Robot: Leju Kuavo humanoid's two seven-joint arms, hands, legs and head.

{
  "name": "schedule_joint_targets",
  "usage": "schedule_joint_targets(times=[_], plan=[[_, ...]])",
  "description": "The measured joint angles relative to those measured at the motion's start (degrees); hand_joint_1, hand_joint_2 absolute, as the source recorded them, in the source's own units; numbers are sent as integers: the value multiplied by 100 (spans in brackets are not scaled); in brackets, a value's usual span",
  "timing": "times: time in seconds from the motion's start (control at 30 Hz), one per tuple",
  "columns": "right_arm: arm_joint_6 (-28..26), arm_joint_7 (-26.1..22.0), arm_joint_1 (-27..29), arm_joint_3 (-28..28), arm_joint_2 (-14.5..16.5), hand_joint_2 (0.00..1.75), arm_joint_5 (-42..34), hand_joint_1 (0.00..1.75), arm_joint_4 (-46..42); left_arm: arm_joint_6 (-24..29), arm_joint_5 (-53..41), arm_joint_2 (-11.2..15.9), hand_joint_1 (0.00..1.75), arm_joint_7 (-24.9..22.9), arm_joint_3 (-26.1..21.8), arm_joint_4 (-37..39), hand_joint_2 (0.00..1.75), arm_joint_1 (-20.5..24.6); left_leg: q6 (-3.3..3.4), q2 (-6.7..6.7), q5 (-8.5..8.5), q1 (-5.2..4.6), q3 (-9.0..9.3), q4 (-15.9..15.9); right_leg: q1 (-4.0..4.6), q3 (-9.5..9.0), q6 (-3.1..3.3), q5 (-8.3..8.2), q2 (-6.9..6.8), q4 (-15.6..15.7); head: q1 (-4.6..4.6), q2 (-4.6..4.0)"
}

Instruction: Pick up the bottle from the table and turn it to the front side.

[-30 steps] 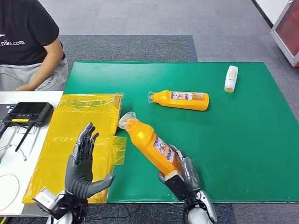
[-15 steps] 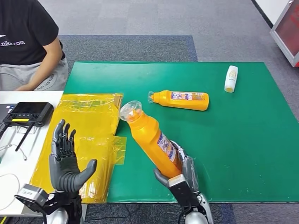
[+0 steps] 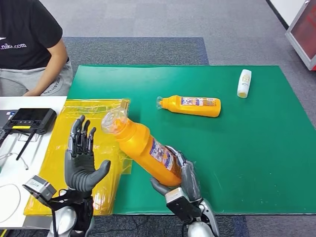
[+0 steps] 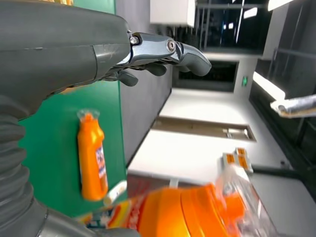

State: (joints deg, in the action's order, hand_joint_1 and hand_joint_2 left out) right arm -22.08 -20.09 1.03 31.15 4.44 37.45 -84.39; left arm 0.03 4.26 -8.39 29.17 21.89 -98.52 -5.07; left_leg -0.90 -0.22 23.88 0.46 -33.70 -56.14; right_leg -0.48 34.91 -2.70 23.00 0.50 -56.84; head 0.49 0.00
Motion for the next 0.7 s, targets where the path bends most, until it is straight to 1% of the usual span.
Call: schedule_joint_targets(times=[0.23, 0.3, 0.37, 0.43, 0.57, 0.7], plan=[[-321, 39, -247, -18, 1, 175, 137, 175, 387, -371, 159, 3, 0, -228, 282, 133, 175, 258, 0, 0, 0, 0, 0, 0, 0, 0, 0, -1, 0, 0, 1, 0], [-400, 0, -282, -36, 9, 175, 154, 175, 511, -606, 499, 5, 0, -499, 340, 186, 175, 310, 0, 0, 0, 0, 0, 0, 0, 0, 0, 0, 0, 0, 2, 0], [-482, -69, -299, -52, 36, 175, 157, 175, 601, -953, 1055, 9, 0, -897, 382, 272, 175, 347, 0, 0, 0, 0, -1, 0, 0, 1, 0, 0, 1, 0, 1, 0], [-548, -129, -305, -59, 77, 175, 160, 175, 655, -1168, 1357, 16, 0, -1085, 407, 372, 175, 370, 0, 0, 1, 0, -1, 0, 0, 3, 0, 0, 2, 0, 1, 0], [-639, -193, -342, -34, 163, 175, 238, 175, 697, -1325, 1494, 42, 0, -1184, 487, 519, 175, 466, -1, 0, 0, 1, -2, 0, 1, 4, 0, 0, 1, 0, 2, 0], [-662, -215, -403, 71, 223, 175, 197, 175, 687, -1306, 1592, 44, 0, -1260, 529, 640, 175, 581, -1, 0, 0, 1, -2, 0, 0, 3, 0, 0, 1, 0, 1, 0]])
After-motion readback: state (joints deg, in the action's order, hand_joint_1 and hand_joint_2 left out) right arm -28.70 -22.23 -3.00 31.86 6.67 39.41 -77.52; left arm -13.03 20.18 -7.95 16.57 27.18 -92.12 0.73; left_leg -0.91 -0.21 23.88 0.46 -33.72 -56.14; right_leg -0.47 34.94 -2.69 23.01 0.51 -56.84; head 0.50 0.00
